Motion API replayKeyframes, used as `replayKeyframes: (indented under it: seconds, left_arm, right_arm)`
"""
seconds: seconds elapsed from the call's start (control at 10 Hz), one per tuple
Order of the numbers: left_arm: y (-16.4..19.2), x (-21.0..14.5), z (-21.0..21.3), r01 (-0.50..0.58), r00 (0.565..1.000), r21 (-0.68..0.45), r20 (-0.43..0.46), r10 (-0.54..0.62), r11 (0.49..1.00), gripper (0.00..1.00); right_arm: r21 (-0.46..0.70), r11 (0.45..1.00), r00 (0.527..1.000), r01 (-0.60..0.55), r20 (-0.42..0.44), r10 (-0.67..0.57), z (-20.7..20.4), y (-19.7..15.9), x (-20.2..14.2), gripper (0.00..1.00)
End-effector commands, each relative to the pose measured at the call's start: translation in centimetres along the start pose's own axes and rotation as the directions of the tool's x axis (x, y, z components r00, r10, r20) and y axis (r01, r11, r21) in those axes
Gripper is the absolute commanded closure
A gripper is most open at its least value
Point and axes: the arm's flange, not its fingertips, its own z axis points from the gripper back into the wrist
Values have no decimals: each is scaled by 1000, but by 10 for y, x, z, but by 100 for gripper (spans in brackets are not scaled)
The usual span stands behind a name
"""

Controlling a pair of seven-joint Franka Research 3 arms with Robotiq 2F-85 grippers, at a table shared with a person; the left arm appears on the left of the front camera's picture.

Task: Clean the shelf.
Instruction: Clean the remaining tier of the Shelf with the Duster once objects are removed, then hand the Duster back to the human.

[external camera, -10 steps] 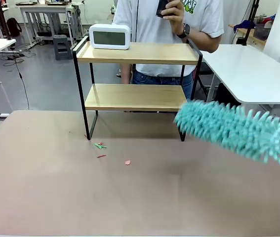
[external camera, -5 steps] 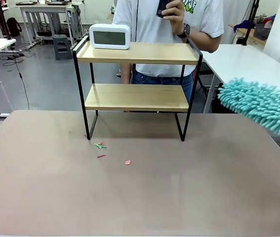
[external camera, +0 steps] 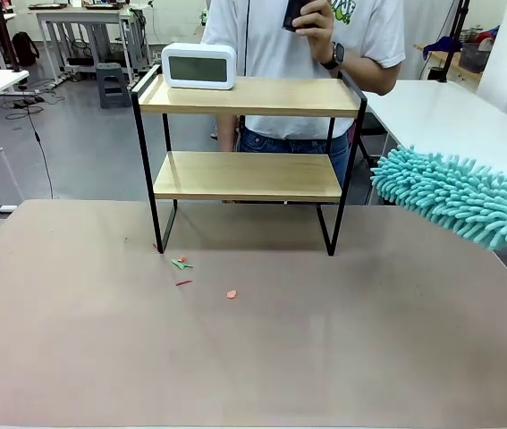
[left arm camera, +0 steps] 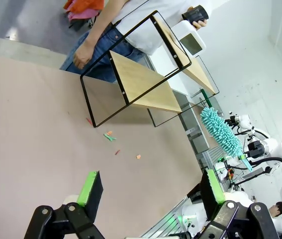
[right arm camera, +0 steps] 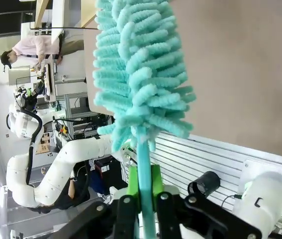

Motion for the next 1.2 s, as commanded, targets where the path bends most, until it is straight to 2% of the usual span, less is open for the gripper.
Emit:
replayKeyframes:
  seconds: [0.0, 0.8, 0.9, 1.0, 1.1]
  left_arm:
    - [-1, 0, -1, 18, 1000, -15, 13, -18, 1000, 0]
    - [0, 0, 0, 0, 1000, 0, 0, 0, 1000, 0]
    - [-37, 10, 0, -16, 1000, -34, -6, 16, 999, 0]
    - [-82, 8, -16, 43, 991, -224, -117, -71, 974, 0]
    - [-114, -1, -40, 98, 973, -274, -175, -150, 957, 0]
  right_arm:
    - [4, 1000, 1000, -17, -1, 18, 2, -2, 1, 88]
    - [0, 1000, 1000, 0, 0, 0, 0, 0, 0, 88]
    - [-18, 994, 993, -110, 48, 111, 28, 18, -14, 88]
    - [10, 963, 962, -270, 39, 269, 50, 54, -22, 88]
    - [47, 910, 910, -412, -30, 413, 58, 85, -26, 88]
